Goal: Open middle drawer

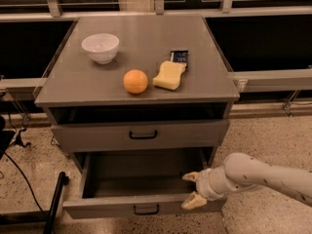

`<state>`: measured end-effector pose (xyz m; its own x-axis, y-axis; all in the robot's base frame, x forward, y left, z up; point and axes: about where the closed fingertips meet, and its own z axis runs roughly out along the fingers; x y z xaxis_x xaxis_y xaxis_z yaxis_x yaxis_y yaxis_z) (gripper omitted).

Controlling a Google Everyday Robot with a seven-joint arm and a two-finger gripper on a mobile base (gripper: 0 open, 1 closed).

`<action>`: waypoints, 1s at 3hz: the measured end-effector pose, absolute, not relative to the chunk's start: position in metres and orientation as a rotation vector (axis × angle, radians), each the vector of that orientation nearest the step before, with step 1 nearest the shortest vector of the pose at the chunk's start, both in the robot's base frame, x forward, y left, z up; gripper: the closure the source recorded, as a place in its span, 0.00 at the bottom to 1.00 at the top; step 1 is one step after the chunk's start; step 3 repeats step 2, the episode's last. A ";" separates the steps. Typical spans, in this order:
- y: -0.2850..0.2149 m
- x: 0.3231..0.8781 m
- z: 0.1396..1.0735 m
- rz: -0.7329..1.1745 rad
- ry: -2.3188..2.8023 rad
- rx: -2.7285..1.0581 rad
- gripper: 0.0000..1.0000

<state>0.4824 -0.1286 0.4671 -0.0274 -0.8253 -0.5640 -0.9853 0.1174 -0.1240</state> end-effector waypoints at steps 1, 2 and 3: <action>-0.129 0.482 0.467 0.414 1.895 -1.750 0.00; -0.129 0.482 0.467 0.414 1.895 -1.750 0.00; -0.129 0.482 0.467 0.414 1.895 -1.750 0.00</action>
Offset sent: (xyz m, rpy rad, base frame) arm 0.0000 0.0000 0.0000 0.0000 0.0000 0.0000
